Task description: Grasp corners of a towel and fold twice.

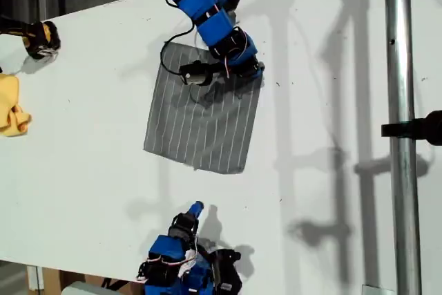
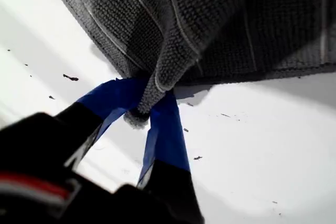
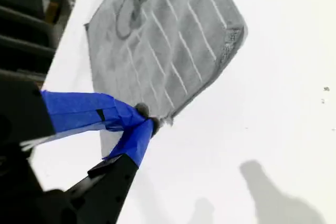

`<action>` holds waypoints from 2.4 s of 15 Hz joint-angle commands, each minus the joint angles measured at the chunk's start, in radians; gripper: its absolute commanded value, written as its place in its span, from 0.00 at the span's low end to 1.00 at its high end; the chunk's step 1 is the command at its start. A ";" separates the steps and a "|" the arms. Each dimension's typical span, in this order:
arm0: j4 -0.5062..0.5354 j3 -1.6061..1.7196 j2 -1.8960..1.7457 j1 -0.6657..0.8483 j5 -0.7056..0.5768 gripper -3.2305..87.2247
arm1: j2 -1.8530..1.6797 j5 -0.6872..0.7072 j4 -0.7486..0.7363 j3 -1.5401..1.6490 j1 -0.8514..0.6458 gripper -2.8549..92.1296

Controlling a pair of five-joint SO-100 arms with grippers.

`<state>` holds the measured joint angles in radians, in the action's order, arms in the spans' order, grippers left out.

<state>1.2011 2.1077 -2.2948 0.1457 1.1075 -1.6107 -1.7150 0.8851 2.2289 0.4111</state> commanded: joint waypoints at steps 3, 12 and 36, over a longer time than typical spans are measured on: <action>0.087 -0.568 0.517 -0.077 -0.249 0.00 | 0.018 0.012 0.026 -0.064 -0.011 0.03; 0.150 -0.819 0.822 -0.156 -0.482 0.11 | 0.044 0.020 0.029 -0.083 -0.025 0.03; 0.061 -0.850 1.262 -0.031 -0.420 0.09 | 0.020 0.032 0.040 -0.083 -0.029 0.03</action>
<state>1.2425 1.2993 -1.0201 0.0844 0.6703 -1.5739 -1.6874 0.9235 2.1767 0.3912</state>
